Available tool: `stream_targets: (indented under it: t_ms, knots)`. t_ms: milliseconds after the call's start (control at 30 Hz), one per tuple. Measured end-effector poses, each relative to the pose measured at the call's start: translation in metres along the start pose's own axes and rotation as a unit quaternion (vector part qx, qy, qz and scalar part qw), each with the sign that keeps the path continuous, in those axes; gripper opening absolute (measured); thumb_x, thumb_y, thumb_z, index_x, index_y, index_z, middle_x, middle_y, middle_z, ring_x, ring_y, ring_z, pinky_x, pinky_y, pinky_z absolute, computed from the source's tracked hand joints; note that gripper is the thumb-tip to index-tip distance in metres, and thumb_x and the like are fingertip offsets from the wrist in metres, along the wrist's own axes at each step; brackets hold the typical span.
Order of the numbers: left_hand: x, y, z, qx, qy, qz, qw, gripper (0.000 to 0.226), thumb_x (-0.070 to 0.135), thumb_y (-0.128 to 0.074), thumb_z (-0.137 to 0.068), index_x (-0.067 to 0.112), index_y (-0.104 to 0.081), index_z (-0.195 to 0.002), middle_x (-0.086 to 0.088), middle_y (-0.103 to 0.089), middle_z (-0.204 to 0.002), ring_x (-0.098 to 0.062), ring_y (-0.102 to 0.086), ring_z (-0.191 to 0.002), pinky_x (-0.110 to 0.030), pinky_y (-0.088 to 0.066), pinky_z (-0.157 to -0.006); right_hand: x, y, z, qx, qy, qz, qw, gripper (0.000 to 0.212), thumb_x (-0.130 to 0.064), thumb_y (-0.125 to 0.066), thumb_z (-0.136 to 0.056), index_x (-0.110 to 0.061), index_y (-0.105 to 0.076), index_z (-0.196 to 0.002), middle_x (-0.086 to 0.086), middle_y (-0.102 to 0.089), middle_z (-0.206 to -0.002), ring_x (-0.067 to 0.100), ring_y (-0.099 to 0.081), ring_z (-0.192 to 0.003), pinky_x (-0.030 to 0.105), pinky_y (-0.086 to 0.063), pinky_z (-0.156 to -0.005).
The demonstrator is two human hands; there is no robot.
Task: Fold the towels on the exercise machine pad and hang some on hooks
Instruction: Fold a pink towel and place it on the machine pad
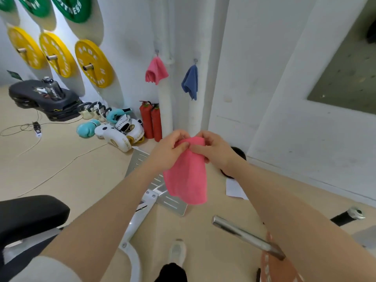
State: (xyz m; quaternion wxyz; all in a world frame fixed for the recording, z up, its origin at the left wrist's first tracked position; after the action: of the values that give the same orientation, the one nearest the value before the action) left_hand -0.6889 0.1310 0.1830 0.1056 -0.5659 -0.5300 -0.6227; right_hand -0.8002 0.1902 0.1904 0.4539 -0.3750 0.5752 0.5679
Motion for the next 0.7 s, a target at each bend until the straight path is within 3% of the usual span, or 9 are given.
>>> stream_targets:
  t_ms: [100,200,300,400,500,600,700]
  knots:
    - [-0.020,-0.004,-0.073,-0.041,-0.012,-0.023,0.999,0.017,0.016,-0.048,-0.094,0.018,-0.055,-0.110,0.004,-0.059,-0.103,-0.010,-0.054,-0.097,-0.016,-0.040,-0.080,0.010,0.033,-0.069,0.011,-0.014,0.049,0.999,0.009,-0.011,-0.059,-0.086,-0.008,-0.061,-0.094,0.005,-0.056,-0.077,0.016,-0.051,-0.066,0.022,-0.045,-0.055]
    - [-0.031,0.004,-0.154,-0.052,-0.016,-0.039,0.998,0.025,0.018,-0.046,-0.096,0.013,-0.055,-0.118,0.004,-0.058,-0.107,-0.007,-0.051,-0.098,-0.012,-0.036,-0.077,0.005,0.065,-0.146,0.020,-0.036,0.073,0.997,0.009,-0.012,-0.058,-0.086,-0.010,-0.062,-0.094,0.004,-0.057,-0.076,0.014,-0.051,-0.063,0.021,-0.044,-0.056]
    - [-0.035,0.030,-0.227,-0.030,-0.014,-0.005,0.999,0.015,0.016,-0.046,-0.095,0.018,-0.056,-0.106,0.012,-0.056,-0.095,-0.004,-0.051,-0.089,-0.004,-0.038,-0.069,-0.021,0.089,-0.212,0.035,-0.015,0.088,0.995,0.002,-0.013,-0.058,-0.086,-0.014,-0.059,-0.088,0.001,-0.054,-0.073,0.011,-0.049,-0.059,0.020,-0.043,-0.055]
    - [-0.037,0.046,-0.291,-0.028,-0.016,0.010,0.999,0.013,0.015,-0.046,-0.095,0.022,-0.056,-0.100,0.014,-0.058,-0.091,-0.001,-0.054,-0.087,-0.010,-0.040,-0.074,-0.042,0.114,-0.264,0.056,0.011,0.139,0.989,0.006,-0.019,-0.058,-0.086,-0.016,-0.055,-0.083,0.000,-0.056,-0.071,0.012,-0.054,-0.057,0.021,-0.046,-0.054]
    - [-0.036,0.054,-0.341,-0.007,-0.024,0.032,0.999,0.014,0.016,-0.046,-0.095,0.022,-0.058,-0.099,0.013,-0.060,-0.091,-0.005,-0.056,-0.089,-0.013,-0.041,-0.078,-0.050,0.136,-0.302,0.017,-0.002,0.116,0.993,0.011,-0.022,-0.056,-0.089,-0.012,-0.055,-0.095,0.003,-0.061,-0.076,0.015,-0.060,-0.056,0.022,-0.050,-0.055]
    - [-0.032,0.063,-0.378,0.028,-0.035,0.055,0.997,0.013,0.012,-0.046,-0.095,0.018,-0.057,-0.096,0.014,-0.056,-0.082,0.001,-0.051,-0.077,-0.001,-0.037,-0.066,-0.054,0.154,-0.331,-0.060,-0.002,0.087,0.994,0.018,-0.011,-0.058,-0.087,-0.018,-0.055,-0.103,0.003,-0.061,-0.077,0.017,-0.063,-0.065,0.026,-0.053,-0.069]
    - [-0.029,0.074,-0.417,0.055,-0.036,0.078,0.995,0.013,0.011,-0.046,-0.095,0.014,-0.058,-0.099,0.012,-0.055,-0.082,0.003,-0.048,-0.075,0.002,-0.036,-0.063,-0.068,0.183,-0.366,-0.023,0.067,0.145,0.987,0.018,-0.005,-0.062,-0.082,-0.020,-0.057,-0.091,0.001,-0.064,-0.073,0.016,-0.061,-0.072,0.039,-0.050,-0.086]
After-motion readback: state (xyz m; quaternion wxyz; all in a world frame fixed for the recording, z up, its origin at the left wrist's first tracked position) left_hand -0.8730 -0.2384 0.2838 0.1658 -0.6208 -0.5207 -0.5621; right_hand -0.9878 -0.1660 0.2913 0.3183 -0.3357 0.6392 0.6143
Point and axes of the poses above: each hand's wrist, its own z-axis away from the middle knuckle, its own y-axis out of the back of the hand, x = y × z, the point moved 7 cm from there along -z, towards the middle knuckle
